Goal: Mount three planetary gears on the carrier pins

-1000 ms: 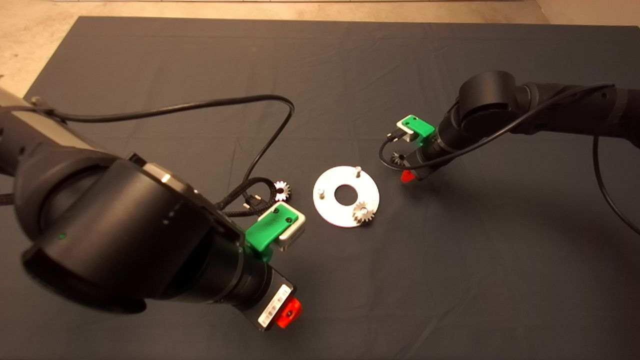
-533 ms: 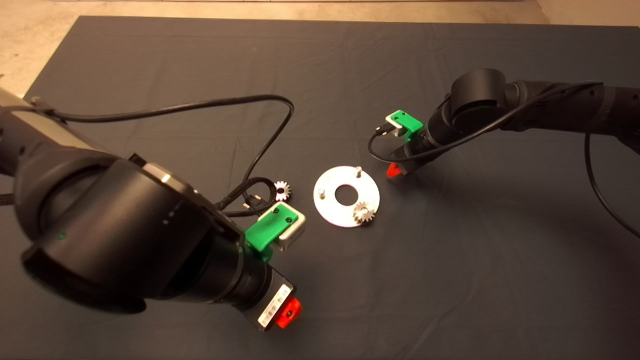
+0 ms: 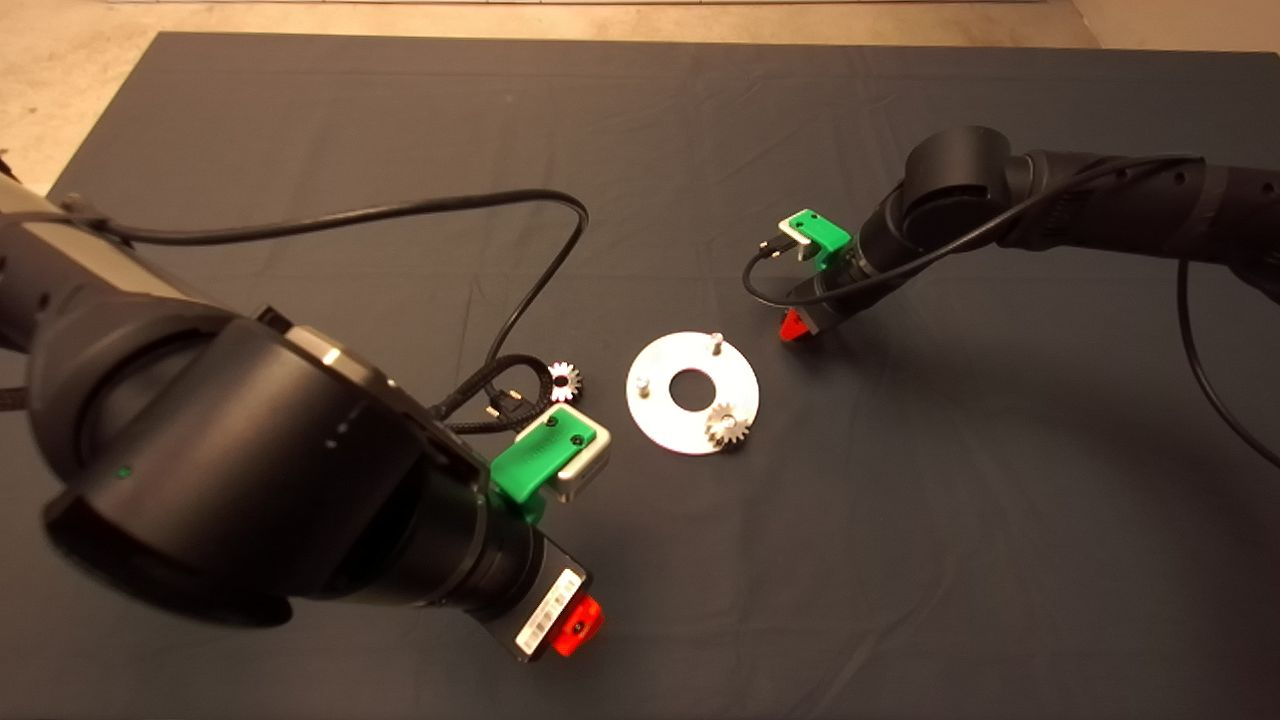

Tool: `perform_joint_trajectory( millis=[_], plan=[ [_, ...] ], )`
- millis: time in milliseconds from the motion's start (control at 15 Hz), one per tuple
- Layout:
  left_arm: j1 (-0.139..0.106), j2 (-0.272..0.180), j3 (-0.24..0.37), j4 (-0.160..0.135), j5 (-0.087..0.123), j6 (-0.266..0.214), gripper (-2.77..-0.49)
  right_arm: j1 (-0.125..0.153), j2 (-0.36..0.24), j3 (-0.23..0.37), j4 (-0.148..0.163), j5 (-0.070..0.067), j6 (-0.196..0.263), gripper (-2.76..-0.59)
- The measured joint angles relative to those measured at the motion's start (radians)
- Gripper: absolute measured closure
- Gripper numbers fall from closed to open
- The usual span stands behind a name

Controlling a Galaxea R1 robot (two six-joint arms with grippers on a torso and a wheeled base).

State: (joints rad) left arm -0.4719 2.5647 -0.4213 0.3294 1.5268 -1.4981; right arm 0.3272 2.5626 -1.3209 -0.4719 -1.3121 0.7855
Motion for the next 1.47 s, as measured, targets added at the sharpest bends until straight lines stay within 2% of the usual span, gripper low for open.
perform_joint_trajectory(
  millis=[267,667,867,1000,1200,1467],
  plan=[
    [0.0,0.0,0.0,0.0,0.0,0.0,-2.64,0.0,0.0,0.0,0.0,0.0,0.0,-1.82],
    [0.0,0.0,0.0,0.0,0.0,0.0,-2.64,0.0,0.0,0.0,0.0,0.0,0.0,-1.54],
    [0.0,0.0,0.0,0.0,0.0,0.0,-2.64,0.0,0.0,0.0,0.0,0.0,0.0,-1.25],
    [0.0,0.0,0.0,0.0,0.0,0.0,-2.64,0.0,0.0,0.0,0.0,0.0,0.0,-1.21],
    [0.0,0.0,0.0,0.0,0.0,0.0,-2.64,0.0,0.0,0.0,0.002,0.003,0.0,-1.02],
    [0.0,0.0,0.0,0.0,0.0,0.0,-2.64,0.0,0.003,0.0,0.002,-0.001,0.0,-0.99]
  ],
)
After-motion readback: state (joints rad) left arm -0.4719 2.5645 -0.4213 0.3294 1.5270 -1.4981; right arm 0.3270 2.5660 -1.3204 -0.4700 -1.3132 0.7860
